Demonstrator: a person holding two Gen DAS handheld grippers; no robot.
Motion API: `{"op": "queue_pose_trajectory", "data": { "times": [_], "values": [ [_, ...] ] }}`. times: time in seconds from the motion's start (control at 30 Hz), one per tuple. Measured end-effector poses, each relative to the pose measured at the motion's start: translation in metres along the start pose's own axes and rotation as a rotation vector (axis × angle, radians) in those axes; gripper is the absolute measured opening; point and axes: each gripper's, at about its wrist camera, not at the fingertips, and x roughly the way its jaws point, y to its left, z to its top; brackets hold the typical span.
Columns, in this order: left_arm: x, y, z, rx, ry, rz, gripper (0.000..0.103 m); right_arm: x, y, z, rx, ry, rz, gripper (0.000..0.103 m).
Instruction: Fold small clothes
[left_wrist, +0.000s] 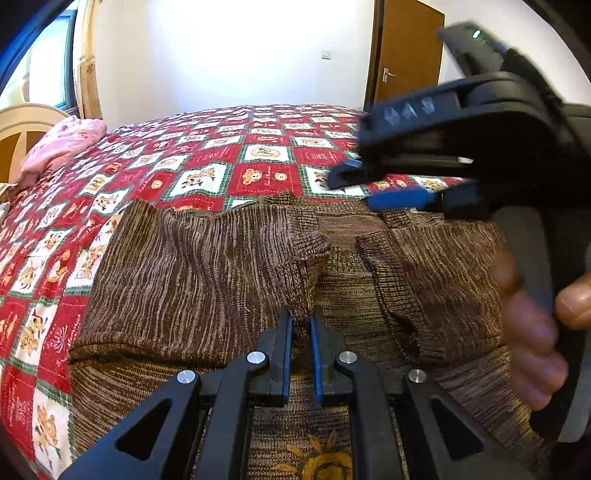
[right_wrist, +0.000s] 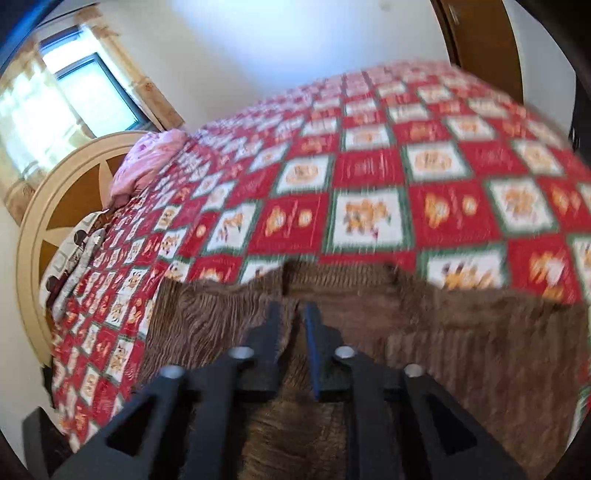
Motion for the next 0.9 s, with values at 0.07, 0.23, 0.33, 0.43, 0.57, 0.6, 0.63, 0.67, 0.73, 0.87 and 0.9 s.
{"op": "queue_pose_trajectory", "data": {
  "times": [0.07, 0.23, 0.33, 0.43, 0.57, 0.6, 0.63, 0.67, 0.73, 0.87, 0.9],
  "values": [
    [-0.007, 0.002, 0.002, -0.007, -0.033, -0.01, 0.009, 0.009, -0.002, -0.002, 0.035, 0.026, 0.044, 0.077],
    [-0.021, 0.003, 0.006, -0.025, -0.101, -0.026, 0.009, 0.029, 0.001, -0.002, 0.039, 0.06, 0.097, 0.071],
    [-0.019, 0.001, 0.004, -0.014, -0.092, -0.024, 0.009, 0.051, 0.005, 0.0, 0.038, 0.101, 0.101, 0.049],
    [-0.014, 0.003, 0.002, -0.015, -0.069, -0.026, 0.009, 0.068, 0.017, -0.003, -0.013, 0.152, 0.087, 0.013],
    [-0.016, 0.0, 0.002, -0.012, -0.066, -0.043, 0.009, 0.05, 0.036, -0.007, -0.116, 0.073, 0.016, 0.012],
    [-0.019, -0.003, 0.003, -0.007, -0.072, -0.053, 0.009, 0.04, 0.038, -0.005, -0.121, 0.044, 0.018, 0.012],
    [-0.022, -0.006, 0.004, 0.001, -0.082, -0.061, 0.009, 0.032, 0.037, -0.003, -0.119, 0.022, 0.025, 0.011],
    [-0.025, -0.01, 0.005, 0.012, -0.092, -0.067, 0.009, 0.023, 0.036, -0.001, -0.117, 0.004, 0.029, 0.011],
    [-0.029, -0.02, 0.008, 0.032, -0.104, -0.076, 0.009, 0.009, 0.034, 0.004, -0.129, -0.018, 0.038, 0.011],
    [-0.021, -0.036, 0.006, 0.064, -0.077, -0.074, 0.009, 0.009, 0.025, 0.004, -0.168, -0.004, -0.011, 0.011],
    [-0.017, -0.039, 0.003, 0.074, -0.066, -0.071, 0.009, 0.012, 0.019, 0.002, -0.158, 0.008, -0.011, 0.011]
  ]
}}
